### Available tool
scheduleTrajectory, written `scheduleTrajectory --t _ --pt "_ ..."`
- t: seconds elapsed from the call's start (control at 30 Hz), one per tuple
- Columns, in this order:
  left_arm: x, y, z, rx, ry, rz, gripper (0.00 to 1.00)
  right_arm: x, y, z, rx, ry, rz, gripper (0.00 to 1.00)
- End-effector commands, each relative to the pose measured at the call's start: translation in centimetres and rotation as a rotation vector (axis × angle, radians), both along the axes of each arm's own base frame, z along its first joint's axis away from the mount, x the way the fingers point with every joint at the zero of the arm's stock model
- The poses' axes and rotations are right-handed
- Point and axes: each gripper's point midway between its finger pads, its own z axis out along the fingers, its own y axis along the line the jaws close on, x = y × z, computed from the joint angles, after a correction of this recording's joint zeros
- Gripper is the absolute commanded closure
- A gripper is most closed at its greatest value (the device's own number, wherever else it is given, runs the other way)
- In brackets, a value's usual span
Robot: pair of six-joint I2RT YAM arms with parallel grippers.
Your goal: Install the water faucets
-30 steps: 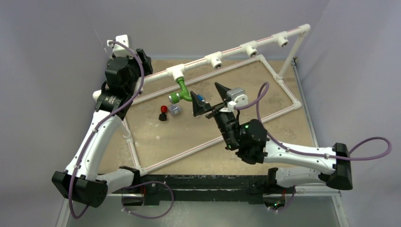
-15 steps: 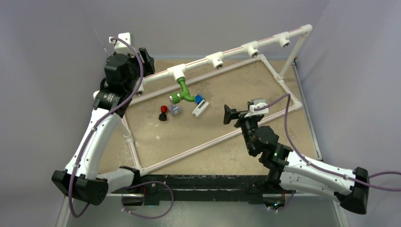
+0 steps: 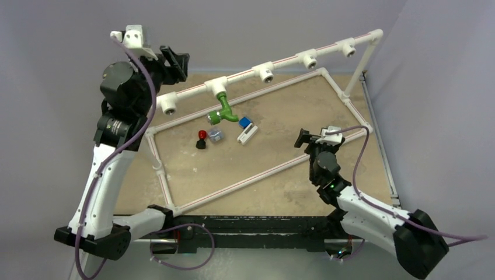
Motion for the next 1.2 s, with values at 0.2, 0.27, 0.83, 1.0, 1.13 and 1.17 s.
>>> scheduleTrajectory --t 0.2,0.27,0.83,1.0,1.13,1.17 --pt "-9.6 -2.7 3.5 -0.073 -0.064 -0.295 0.36 4.8 -6.0 -0.4 0.066 -0.162 -0.176 0.01" --pt "-10.8 -3.0 3.2 -0.078 -0.053 -0.331 0.36 4.9 -6.6 -0.6 0.055 -0.177 -0.191 0.01" --pt "-16.8 -3.1 -2.0 -0.145 0.114 -0.422 0.36 8.1 -7.2 -1.1 -0.018 -0.234 -0.084 0.01" --pt "-17.8 -3.2 -2.5 -0.157 0.122 -0.444 0.36 7.5 -8.6 -2.0 0.024 -0.234 -0.145 0.02" --pt "-18.7 -3.1 -2.4 -0.158 0.118 -0.455 0.36 7.5 -9.1 -1.7 0.007 -0.252 -0.167 0.01" --pt "-19.0 -3.0 -2.4 -0.157 0.119 -0.458 0.36 7.6 -9.2 -1.8 0.011 -0.246 -0.175 0.01"
